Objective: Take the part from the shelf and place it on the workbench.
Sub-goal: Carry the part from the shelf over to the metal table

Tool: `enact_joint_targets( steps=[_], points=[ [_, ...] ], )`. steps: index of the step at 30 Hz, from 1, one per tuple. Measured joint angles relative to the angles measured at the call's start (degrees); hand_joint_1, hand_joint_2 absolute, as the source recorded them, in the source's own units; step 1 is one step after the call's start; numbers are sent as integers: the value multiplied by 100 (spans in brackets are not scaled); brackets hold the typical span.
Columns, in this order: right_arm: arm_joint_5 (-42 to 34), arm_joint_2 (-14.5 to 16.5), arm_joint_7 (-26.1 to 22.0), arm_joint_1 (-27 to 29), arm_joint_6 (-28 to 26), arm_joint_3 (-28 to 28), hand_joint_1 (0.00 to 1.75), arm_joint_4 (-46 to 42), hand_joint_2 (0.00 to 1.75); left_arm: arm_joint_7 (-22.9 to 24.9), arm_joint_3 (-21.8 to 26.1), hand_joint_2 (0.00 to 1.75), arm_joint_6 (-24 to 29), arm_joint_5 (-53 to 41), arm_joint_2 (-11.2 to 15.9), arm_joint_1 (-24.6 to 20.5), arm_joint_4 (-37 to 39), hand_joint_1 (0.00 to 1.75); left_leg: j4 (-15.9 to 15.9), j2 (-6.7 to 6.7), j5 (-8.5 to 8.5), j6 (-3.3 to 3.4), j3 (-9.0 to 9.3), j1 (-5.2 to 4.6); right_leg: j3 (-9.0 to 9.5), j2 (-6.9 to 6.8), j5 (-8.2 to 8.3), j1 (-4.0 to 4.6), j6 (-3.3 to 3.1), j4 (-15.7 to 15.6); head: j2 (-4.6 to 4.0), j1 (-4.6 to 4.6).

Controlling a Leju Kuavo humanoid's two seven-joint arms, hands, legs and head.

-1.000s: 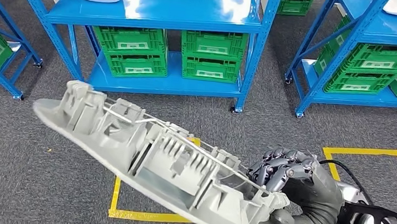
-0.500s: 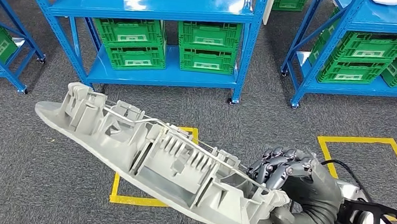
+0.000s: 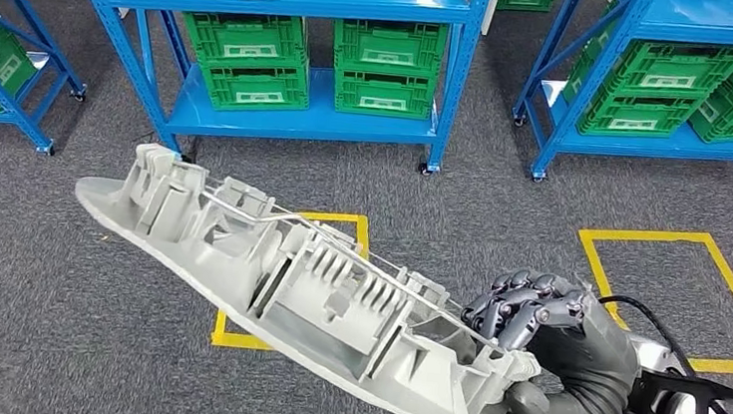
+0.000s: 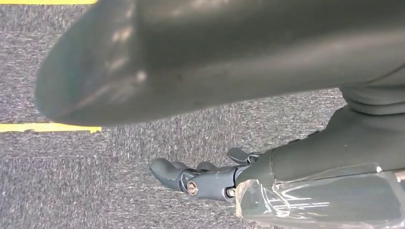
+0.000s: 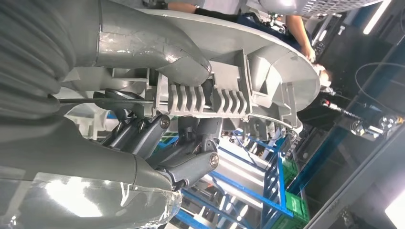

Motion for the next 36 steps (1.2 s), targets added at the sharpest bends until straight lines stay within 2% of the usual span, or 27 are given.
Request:
enact_joint_targets(
  steps=[1, 2, 4, 6, 8, 9, 10, 11, 12, 13, 15, 16, 18, 20, 21, 23, 24, 25, 26, 27, 28, 30, 31, 32, 34, 35, 36],
  points=[
    [-8, -3, -1, -8, 11, 2, 175, -7, 175, -13, -4, 0, 4, 2, -4, 2, 9, 0, 32, 13, 43, -31, -45, -2, 110, -29, -69, 24, -52, -226, 0, 6],
    [-17, -9, -1, -11, 19, 5, 175, -13, 175, -25, -5, 0, 8, 4, -9, 3, 19, 0, 39, 31, 94, -62, -72, 3, 110, -21, -84, 45, -108, -312, 0, 7],
    [-37, -17, -3, -16, 35, 15, 175, -18, 175, -40, -4, 0, 21, 4, -13, 6, 37, 0, 72, 29, 59, -138, -119, 32, 13, 14, 23, 23, -202, -299, 0, 15],
    [-52, -21, 2, -27, 55, 33, 175, -21, 175, -46, -4, 0, 46, -2, -17, 9, 50, 0, 411, -29, -387, -229, -213, 71, -93, 38, 154, -13, -282, -310, 0, 0],
    [-62, -21, 9, -39, 66, 51, 175, -22, 175, -48, -5, 0, 63, -5, -16, 2, 58, 0, 1110, -72, -977, -305, -337, 108, -222, 77, 288, -11, -302, -302, 0, -16],
    [-63, -21, 13, -41, 67, 60, 175, -23, 175, -48, -5, 0, 67, -5, -14, -1, 63, 0, 1433, -77, -1121, -327, -367, 124, -299, 104, 355, -13, -292, -294, 0, -18],
    [-63, -21, 16, -42, 67, 66, 175, -23, 175, -48, -6, 0, 68, -5, -13, -4, 68, 0, 1622, -79, -1130, -340, -331, 138, -380, 136, 422, -16, -276, -283, 0, -19],
    [-63, -21, 17, -42, 68, 72, 175, -23, 175, -48, -7, 0, 69, -5, -13, -5, 74, 0, 1610, -84, -1021, -343, -199, 151, -468, 170, 482, -21, -254, -272, 0, -19],
    [-63, -21, 18, -42, 68, 78, 175, -24, 175, -48, -7, 0, 70, -5, -12, -6, 78, 0, 1386, -104, -863, -339, 32, 162, -543, 207, 538, -27, -230, -262, 0, -20],
    [-64, -21, 18, -42, 68, 81, 175, -27, 175, -48, -7, 0, 70, -4, -11, -7, 79, 0, 998, -179, -750, -325, 340, 174, -605, 244, 590, -33, -201, -256, 0, -20],
    [-63, -22, 22, -55, 68, 85, 175, -42, 175, -48, -7, 0, 69, -5, -10, -8, 79, 0, 182, -367, -749, -276, 899, 177, -691, 307, 696, -32, -126, -256, 0, -16],
    [-63, -23, 28, -67, 68, 86, 175, -50, 175, -49, -8, 0, 69, -5, -10, -8, 79, 0, -57, -432, -803, -246, 1036, 166, -723, 335, 754, -37, -82, -265, 0, -14],
    [-63, -32, 42, -81, 60, 84, 175, -66, 175, -45, -10, 0, 63, -14, -9, -7, 79, 0, -192, -392, -796, -173, 1043, 136, -775, 396, 871, -53, 13, -298, 0, -10],
    [-65, -56, 46, -77, 45, 64, 175, -95, 175, -36, -13, 0, 38, -26, -9, -6, 79, 0, -221, -293, -671, -62, 954, 124, -880, 358, 748, -54, 20, -176, 0, 8],
    [-67, -75, 44, -70, 40, 49, 175, -112, 175, -31, -14, 0, 22, -31, -9, -6, 79, 0, -239, -245, -597, -11, 889, 117, -973, 308, 540, -47, -21, 47, 0, 24],
    [-69, -109, 37, -39, 35, 18, 175, -142, 175, -23, -16, 0, 3, -41, -9, -1, 81, 0, -229, -176, -474, 55, 739, 78, -1191, 218, 0, -35, -133, 783, 0, 54],
    [-71, -123, 30, -15, 35, 3, 175, -153, 175, -19, -17, 0, 2, -49, -9, 3, 84, 0, -220, -142, -411, 67, 652, 54, -1266, 209, -168, -26, -150, 1168, 0, 58],
    [-72, -133, 23, 7, 36, -12, 175, -165, 175, -16, -17, 0, 3, -57, -10, 6, 89, 0, -206, -111, -349, 79, 559, 31, -1277, 206, -205, -18, -131, 1437, 0, 61],
    [-77, -144, 17, 26, 38, -30, 175, -177, 175, -14, -17, 0, 7, -67, -11, 7, 97, 0, -183, -87, -289, 84, 459, 8, -1206, 204, -126, -10, -87, 1538, 0, 60],
    [-92, -153, 13, 42, 42, -46, 175, -190, 175, -13, -20, 0, 11, -75, -11, 6, 104, 0, -150, -68, -233, 85, 355, -10, -1033, 202, 20, -3, -41, 1431, 0, 60],
    [-120, -160, 14, 55, 46, -66, 175, -204, 175, -9, -23, 0, 15, -75, -12, 6, 110, 0, -107, -58, -184, 81, 261, -22, -762, 197, 142, 9, -18, 1131, 0, 60],
    [-208, -173, 41, 69, 50, -109, 175, -241, 175, 14, -38, 0, 25, -37, -15, 16, 116, 0, -21, -46, -103, 52, 113, -46, -97, 182, 99, 55, -77, 209, 0, 56],
    [-260, -178, 68, 75, 50, -128, 175, -259, 175, 38, -45, 0, 34, -4, -15, 31, 116, 0, -2, -41, -51, 29, 70, -46, 116, 176, 25, 83, -121, -137, 0, 52],
    [-314, -183, 101, 79, 45, -142, 175, -274, 175, 74, -58, 0, 49, 37, -16, 54, 115, 0, 2, -36, 9, 2, 32, -42, 219, 173, -33, 111, -160, -347, 0, 54],
    [-423, -185, 182, 102, 5, -155, 175, -285, 175, 173, -113, 0, 91, 127, -12, 136, 103, 0, 0, -50, 76, -60, -38, -27, 123, 165, 47, 96, -224, -401, 0, 61],
    [-470, -186, 214, 117, -25, -158, 175, -286, 175, 219, -158, 0, 107, 171, -12, 192, 92, 0, 63, -67, -31, -101, -87, -18, 64, 156, 103, 77, -272, -407, 0, 60],
    [-511, -190, 231, 144, -58, -162, 175, -286, 175, 249, -209, 0, 116, 206, -10, 247, 77, 0, 230, -84, -261, -148, -144, -3, -4, 144, 173, 51, -313, -414, 0, 46]
  ],
)
